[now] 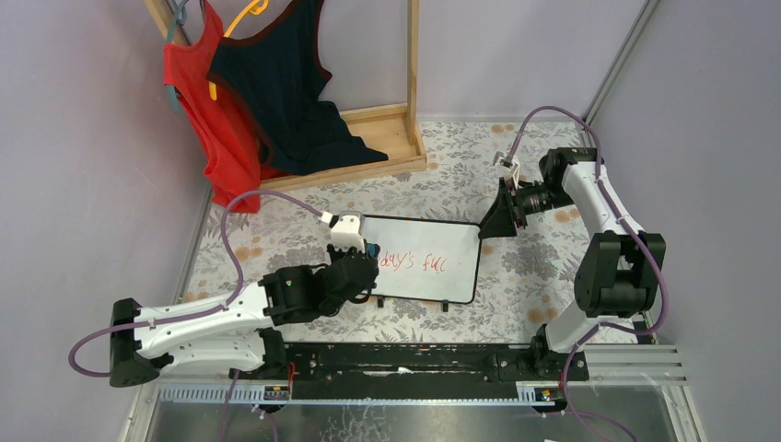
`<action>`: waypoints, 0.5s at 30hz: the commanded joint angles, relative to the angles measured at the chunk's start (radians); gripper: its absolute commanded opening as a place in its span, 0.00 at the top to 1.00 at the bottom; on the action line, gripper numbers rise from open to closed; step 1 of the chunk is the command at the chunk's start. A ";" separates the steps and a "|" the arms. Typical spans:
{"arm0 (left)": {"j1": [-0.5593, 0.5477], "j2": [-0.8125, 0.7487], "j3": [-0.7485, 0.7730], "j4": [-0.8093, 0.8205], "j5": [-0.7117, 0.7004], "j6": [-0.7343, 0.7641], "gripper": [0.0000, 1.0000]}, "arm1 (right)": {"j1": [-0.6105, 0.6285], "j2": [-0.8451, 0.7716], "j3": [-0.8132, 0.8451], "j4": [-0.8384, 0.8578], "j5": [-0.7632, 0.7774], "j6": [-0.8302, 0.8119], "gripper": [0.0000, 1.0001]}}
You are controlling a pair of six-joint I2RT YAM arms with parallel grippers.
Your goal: Erase the whiteboard
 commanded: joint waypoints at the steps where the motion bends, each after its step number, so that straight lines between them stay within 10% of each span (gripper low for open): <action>1: -0.010 -0.016 -0.011 0.000 -0.035 -0.026 0.97 | 0.013 0.010 0.005 0.015 -0.033 0.011 0.48; 15: -0.015 -0.036 -0.028 -0.001 -0.035 -0.034 0.97 | 0.016 0.096 0.007 0.040 -0.029 -0.005 0.48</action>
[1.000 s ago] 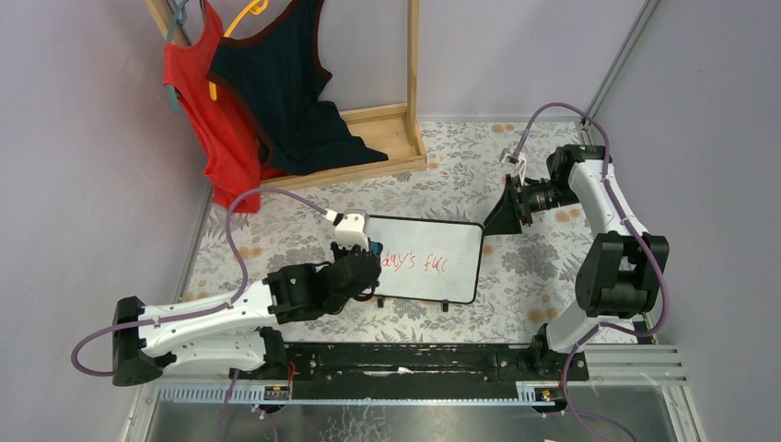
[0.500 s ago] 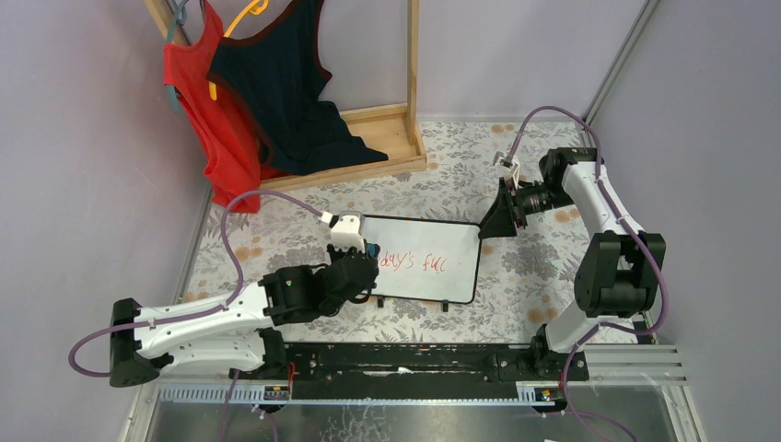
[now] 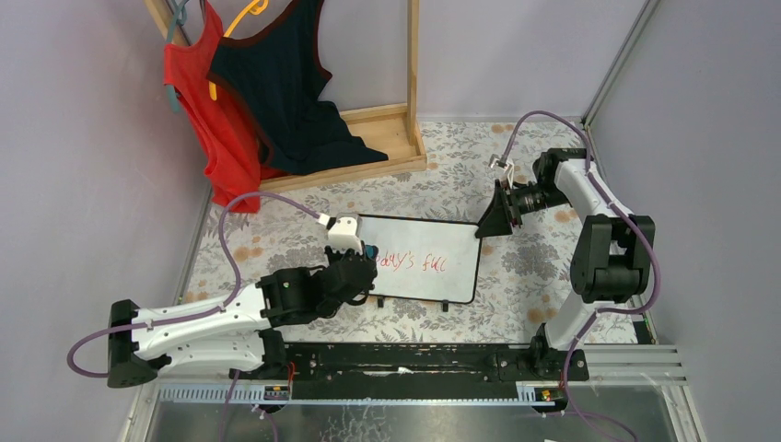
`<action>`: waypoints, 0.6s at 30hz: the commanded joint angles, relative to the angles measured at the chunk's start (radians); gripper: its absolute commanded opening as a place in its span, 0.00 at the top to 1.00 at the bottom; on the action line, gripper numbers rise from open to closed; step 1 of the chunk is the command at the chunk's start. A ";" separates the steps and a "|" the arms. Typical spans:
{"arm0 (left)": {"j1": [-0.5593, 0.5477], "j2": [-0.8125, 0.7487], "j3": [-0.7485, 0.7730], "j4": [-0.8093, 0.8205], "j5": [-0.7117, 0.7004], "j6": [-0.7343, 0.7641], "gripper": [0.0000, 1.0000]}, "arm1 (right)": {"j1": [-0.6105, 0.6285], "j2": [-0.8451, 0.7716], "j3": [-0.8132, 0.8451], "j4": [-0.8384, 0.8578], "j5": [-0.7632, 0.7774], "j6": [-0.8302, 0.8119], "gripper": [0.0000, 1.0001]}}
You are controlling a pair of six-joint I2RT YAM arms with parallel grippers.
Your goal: Erase the whiteboard
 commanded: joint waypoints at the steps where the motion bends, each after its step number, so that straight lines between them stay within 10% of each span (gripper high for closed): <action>1: -0.011 -0.015 -0.011 0.005 -0.035 -0.021 0.97 | 0.017 0.004 0.012 -0.017 -0.030 -0.018 0.48; 18: -0.011 0.016 -0.008 0.007 -0.030 -0.028 0.97 | 0.073 0.033 0.003 -0.087 -0.059 -0.100 0.48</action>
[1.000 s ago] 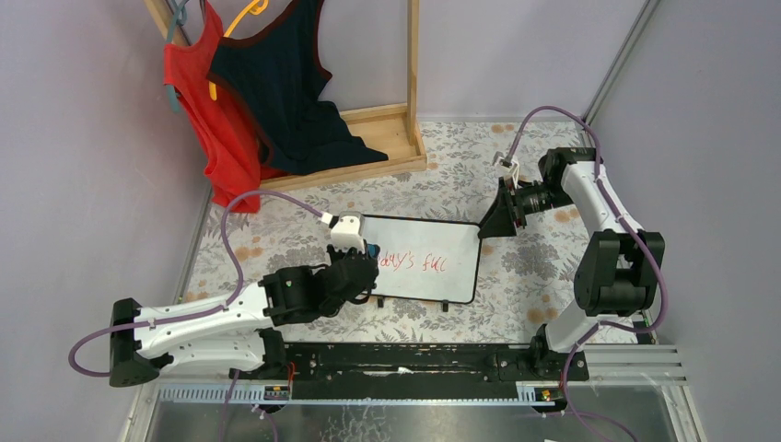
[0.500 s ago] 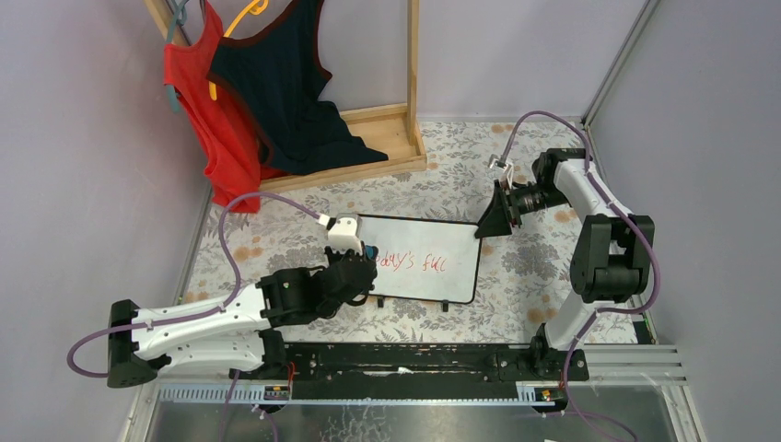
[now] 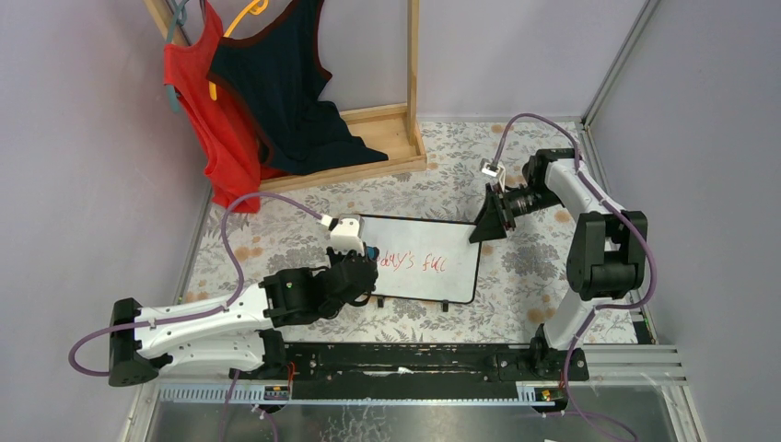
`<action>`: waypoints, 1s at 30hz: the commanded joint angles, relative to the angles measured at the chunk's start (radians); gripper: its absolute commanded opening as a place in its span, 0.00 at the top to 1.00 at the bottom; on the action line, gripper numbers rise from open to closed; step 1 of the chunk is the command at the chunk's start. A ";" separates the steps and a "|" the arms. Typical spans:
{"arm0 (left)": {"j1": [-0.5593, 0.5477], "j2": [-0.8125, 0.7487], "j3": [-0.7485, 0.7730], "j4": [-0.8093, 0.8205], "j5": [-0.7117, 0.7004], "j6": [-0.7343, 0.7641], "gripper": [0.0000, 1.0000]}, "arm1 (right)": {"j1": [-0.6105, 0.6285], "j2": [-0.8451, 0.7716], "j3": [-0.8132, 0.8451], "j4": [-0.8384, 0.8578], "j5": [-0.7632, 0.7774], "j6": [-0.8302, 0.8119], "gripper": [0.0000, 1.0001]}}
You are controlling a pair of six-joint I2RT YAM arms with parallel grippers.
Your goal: Erase the whiteboard
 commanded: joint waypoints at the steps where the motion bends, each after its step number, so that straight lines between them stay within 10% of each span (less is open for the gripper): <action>1: -0.005 0.005 -0.004 0.007 -0.029 -0.021 0.97 | 0.024 0.005 0.002 -0.047 -0.044 -0.048 0.48; 30: -0.006 0.018 -0.002 0.022 -0.028 -0.018 0.97 | 0.086 -0.050 -0.072 0.245 -0.018 0.254 0.51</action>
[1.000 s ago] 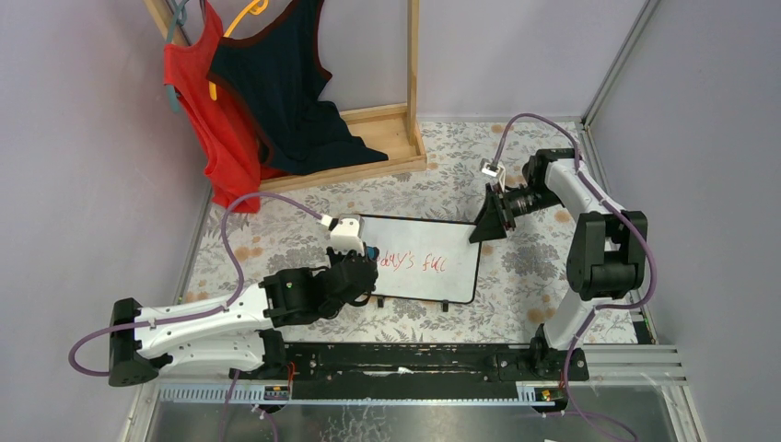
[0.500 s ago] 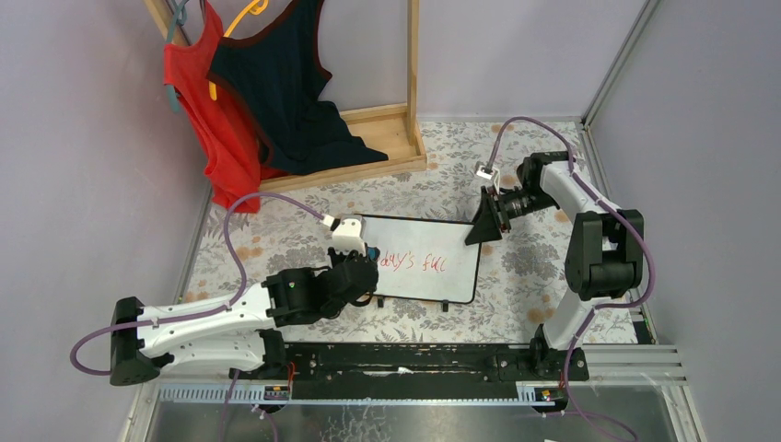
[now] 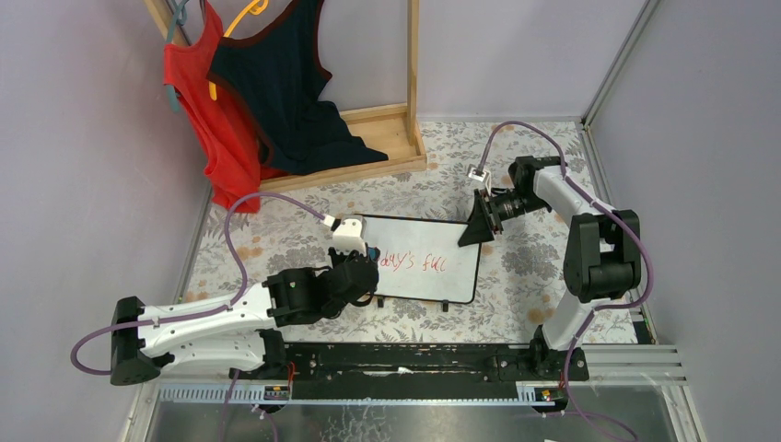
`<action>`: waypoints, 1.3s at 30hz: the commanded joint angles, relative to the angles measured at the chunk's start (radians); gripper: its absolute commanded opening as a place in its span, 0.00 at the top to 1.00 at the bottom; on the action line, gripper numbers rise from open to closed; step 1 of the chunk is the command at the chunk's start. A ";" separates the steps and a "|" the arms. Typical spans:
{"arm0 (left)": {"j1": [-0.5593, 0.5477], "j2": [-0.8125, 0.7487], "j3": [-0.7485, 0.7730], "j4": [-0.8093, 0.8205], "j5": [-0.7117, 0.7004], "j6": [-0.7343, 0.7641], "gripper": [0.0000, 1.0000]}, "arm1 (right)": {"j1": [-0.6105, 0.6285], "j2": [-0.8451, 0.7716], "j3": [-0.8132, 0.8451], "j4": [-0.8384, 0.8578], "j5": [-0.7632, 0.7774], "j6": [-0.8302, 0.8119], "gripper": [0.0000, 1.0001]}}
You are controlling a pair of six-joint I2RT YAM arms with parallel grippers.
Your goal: Erase the whiteboard
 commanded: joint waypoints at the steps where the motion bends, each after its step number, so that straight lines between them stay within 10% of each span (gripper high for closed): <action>1: -0.005 0.000 -0.005 0.022 -0.027 -0.019 0.97 | 0.011 -0.046 0.007 0.005 -0.015 0.023 0.52; 25: -0.005 0.008 -0.014 0.032 -0.012 -0.024 0.97 | 0.012 -0.053 0.019 -0.038 -0.021 -0.006 0.99; 39: -0.005 0.013 -0.040 0.063 -0.051 0.013 1.00 | 0.012 -0.053 0.016 -0.075 -0.019 -0.055 1.00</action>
